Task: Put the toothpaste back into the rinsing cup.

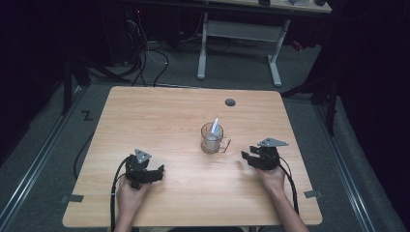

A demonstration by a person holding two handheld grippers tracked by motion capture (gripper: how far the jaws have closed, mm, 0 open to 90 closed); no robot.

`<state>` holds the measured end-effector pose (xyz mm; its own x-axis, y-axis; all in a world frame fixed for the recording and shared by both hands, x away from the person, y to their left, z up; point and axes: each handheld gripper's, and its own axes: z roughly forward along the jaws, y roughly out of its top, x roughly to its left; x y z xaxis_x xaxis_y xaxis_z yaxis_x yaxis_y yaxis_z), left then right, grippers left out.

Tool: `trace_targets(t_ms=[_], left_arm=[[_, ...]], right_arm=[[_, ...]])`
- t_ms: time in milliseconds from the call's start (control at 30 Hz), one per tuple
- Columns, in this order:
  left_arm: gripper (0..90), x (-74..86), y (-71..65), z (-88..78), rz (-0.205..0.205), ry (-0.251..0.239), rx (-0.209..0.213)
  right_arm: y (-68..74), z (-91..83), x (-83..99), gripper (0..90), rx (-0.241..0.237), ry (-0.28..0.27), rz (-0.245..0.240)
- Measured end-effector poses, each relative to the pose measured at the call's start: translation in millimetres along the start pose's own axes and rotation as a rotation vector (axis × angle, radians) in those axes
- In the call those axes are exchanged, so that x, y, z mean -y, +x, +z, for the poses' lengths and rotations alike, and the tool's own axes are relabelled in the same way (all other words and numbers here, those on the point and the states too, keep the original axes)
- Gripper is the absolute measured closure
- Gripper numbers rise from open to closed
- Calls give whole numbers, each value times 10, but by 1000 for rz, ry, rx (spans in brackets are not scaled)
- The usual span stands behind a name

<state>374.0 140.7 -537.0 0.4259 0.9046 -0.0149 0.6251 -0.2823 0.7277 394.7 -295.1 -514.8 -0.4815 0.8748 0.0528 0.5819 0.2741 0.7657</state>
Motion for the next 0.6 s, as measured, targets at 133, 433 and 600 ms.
trace_targets(t_ms=[133,433,600], left_arm=[[147,0,0,0,0,0,0],[147,0,-1,0,0,0,0],[147,0,-1,0,0,0,0]], right_arm=[[-12,5,3,506,10,7,-3],[-24,71,35,493,40,54,-27],[-10,115,81,480,48,75,-53]])
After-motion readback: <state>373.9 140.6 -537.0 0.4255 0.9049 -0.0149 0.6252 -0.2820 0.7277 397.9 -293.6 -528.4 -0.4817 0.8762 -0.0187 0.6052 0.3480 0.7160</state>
